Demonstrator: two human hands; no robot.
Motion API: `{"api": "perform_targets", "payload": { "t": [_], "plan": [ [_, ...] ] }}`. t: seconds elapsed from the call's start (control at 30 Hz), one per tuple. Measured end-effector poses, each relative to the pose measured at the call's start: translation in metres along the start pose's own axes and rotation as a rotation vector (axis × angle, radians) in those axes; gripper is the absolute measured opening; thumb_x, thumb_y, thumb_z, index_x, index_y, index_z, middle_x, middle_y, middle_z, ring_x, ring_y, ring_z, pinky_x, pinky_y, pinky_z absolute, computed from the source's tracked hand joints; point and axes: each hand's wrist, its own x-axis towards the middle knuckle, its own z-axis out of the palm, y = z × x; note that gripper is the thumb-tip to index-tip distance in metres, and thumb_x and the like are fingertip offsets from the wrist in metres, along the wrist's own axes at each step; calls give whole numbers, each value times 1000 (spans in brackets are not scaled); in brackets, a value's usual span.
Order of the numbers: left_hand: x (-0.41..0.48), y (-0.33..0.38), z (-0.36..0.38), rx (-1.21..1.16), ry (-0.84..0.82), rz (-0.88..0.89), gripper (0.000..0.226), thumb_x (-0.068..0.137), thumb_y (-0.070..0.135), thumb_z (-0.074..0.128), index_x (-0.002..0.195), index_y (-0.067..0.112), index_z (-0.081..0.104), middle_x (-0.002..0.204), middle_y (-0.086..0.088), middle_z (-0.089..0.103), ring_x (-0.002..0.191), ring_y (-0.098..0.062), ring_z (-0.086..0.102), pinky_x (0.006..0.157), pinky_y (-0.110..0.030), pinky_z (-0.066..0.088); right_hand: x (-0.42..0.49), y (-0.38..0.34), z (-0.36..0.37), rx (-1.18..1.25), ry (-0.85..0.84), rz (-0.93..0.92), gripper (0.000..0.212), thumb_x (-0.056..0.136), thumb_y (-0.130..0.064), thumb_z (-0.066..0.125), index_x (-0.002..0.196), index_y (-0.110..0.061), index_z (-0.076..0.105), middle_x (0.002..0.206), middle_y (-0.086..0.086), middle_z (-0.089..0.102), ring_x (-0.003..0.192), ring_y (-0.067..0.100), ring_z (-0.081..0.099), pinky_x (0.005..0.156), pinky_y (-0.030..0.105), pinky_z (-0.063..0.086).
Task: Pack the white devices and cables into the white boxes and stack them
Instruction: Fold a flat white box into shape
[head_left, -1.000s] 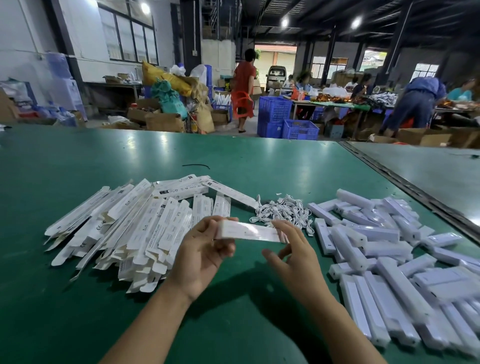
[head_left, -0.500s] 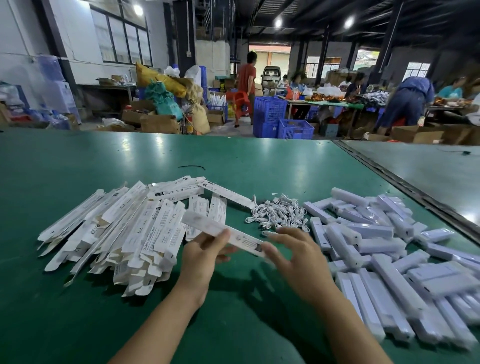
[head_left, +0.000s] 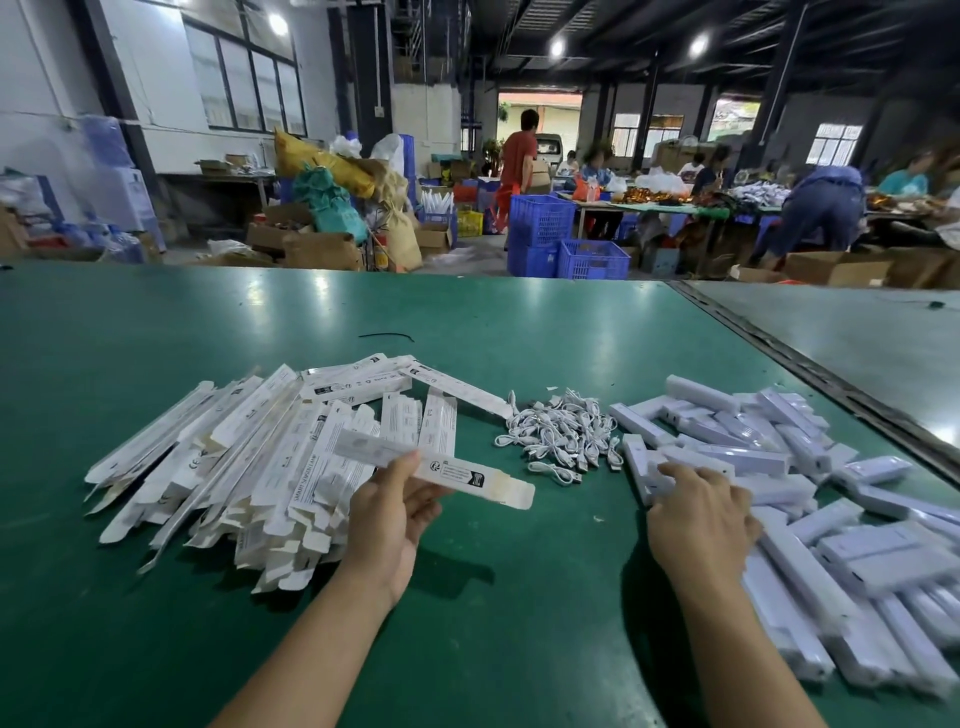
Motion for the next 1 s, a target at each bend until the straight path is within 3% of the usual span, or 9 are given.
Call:
{"api": "perform_targets", "payload": {
  "t": [0.13,0.23,0.3,0.37,0.43,0.57,0.67,0.87,1.0],
  "plan": [
    [1,-1,-1,-26,21,2,10,96,15,60,99,7,64,77,-8,72,63,-14,69,51,-22,55,6,6,2,20,10,36,53,86,-3,51,130,-29,59,135,8,56,124,31,40,99,42,29],
    [3,0,-2,-51,39,20,10,95,17,61,99,8,64,84,-12,71,67,-17,70,53,-23,56,7,2,1,70,69,16,42,90,-7,53,126,-28,62,128,9,60,119,32,46,97,43,29],
    [3,0,-1,-59,40,42,10,95,18,62,100,9,65,90,-14,72,71,-19,71,55,-24,57,2,-6,0,222,182,-130,32,91,-9,59,119,-21,67,120,12,64,110,34,55,90,41,35],
    [3,0,0,-66,38,60,11,95,17,62,102,9,65,93,-14,74,73,-19,72,57,-24,57,-8,-16,0,426,235,-359,27,86,-6,69,111,-14,72,109,11,69,94,31,63,77,30,37],
    [2,0,2,-72,45,72,10,96,16,61,103,10,64,92,-12,75,74,-19,73,57,-24,58,-20,-26,2,576,131,-495,25,84,-9,74,108,-15,73,101,2,71,86,19,64,73,23,37],
    [3,1,1,-98,65,85,10,96,15,61,104,9,63,92,-13,75,76,-21,72,60,-25,59,-40,-38,7,862,-238,-403,20,86,-19,73,96,-36,70,83,-14,73,75,11,69,65,20,47],
    [5,1,2,-135,75,94,7,96,13,61,101,10,63,89,-11,75,77,-23,72,63,-27,60,-46,-41,7,922,-320,-384,19,86,-17,72,93,-35,71,66,-9,71,59,8,64,49,15,43],
    [6,0,2,-135,54,122,10,96,9,59,105,11,63,94,-12,75,82,-23,73,66,-28,60,-47,-44,6,938,-417,-357,18,86,-10,70,93,-26,75,62,-6,69,50,7,56,47,15,39],
    [6,-1,3,-88,33,133,11,97,9,58,105,12,64,96,-10,76,84,-23,72,66,-30,61,-42,-41,4,932,-484,-348,28,86,1,59,92,-18,78,55,-3,65,45,6,53,45,17,36]
  ]
}}
